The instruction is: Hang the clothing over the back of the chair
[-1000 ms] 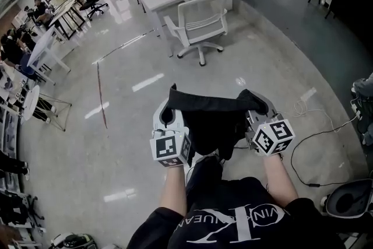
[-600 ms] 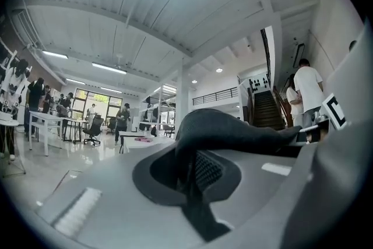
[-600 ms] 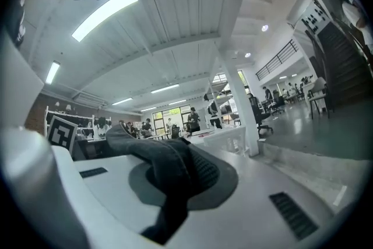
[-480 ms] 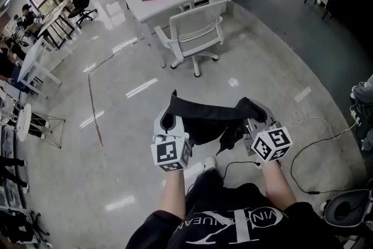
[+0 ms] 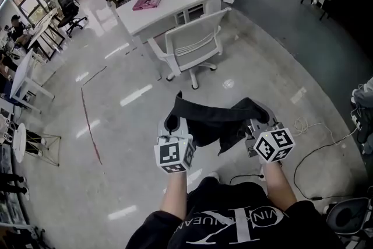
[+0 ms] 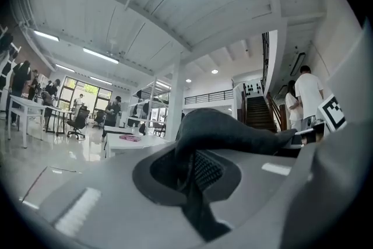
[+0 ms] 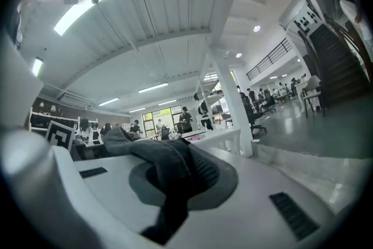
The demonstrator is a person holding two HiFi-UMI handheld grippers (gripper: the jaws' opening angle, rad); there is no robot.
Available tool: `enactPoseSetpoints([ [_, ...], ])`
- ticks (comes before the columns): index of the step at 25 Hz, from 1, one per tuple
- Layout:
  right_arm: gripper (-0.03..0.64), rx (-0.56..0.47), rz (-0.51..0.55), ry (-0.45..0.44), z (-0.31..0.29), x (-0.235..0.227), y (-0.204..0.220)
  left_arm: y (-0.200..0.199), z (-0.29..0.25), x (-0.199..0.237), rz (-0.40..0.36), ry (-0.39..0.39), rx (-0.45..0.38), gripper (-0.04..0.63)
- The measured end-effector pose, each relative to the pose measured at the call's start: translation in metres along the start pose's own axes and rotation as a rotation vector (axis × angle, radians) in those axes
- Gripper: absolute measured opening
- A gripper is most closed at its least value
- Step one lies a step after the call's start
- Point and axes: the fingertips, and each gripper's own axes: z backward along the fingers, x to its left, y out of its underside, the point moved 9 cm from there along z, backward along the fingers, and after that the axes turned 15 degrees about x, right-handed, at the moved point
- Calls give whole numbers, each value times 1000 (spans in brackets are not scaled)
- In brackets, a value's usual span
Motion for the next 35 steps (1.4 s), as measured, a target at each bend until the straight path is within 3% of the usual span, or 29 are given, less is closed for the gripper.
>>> enactPoseSetpoints([
  [7, 26, -41, -100, -14, -37, -15, -15, -13, -38, 12, 21, 21, -18, 22],
  [17, 26, -35, -105, -49, -91, -53, -34, -23, -92, 24, 22, -17, -1, 22],
  [27, 26, 48, -29, -156, -168, -105, -66, -37, -164, 35, 39, -107, 44, 22],
  [35, 26, 60, 22, -251, -226, -148, -106, -60, -224, 38, 69, -184, 33, 21],
])
